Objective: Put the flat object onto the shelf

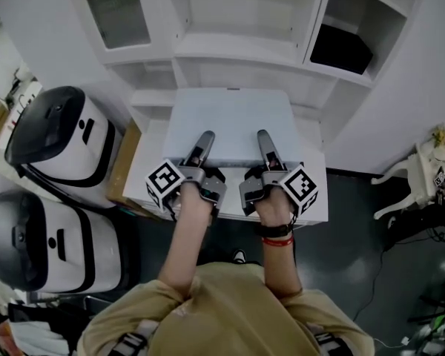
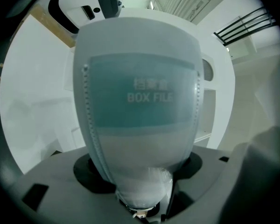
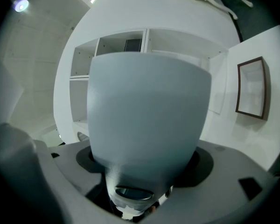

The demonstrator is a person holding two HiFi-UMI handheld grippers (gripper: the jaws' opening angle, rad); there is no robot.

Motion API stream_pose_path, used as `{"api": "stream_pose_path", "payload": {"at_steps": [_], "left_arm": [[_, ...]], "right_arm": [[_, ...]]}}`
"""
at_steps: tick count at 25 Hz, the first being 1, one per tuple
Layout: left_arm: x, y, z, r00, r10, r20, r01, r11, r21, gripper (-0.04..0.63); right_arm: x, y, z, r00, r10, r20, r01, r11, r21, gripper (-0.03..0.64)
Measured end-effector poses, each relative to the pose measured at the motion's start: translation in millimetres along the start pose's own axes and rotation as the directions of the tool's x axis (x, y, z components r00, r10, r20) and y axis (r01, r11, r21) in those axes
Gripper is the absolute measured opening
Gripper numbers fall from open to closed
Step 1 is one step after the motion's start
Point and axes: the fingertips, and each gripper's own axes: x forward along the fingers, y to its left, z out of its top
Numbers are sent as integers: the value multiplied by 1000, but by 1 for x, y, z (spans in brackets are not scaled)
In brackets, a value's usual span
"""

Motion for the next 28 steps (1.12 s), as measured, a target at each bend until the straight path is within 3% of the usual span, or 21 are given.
{"api": "stream_pose_path", "payload": {"at_steps": [12, 28], "left_arm": [[27, -48, 38, 998, -11, -65, 13, 999, 29, 316], [39, -88, 40, 995, -50, -88, 53, 998, 28, 316]], "right_arm": [[40, 49, -2, 998, 37, 58, -37, 999, -3, 377], [44, 91, 11, 990, 82, 116, -79, 997, -28, 377]]}}
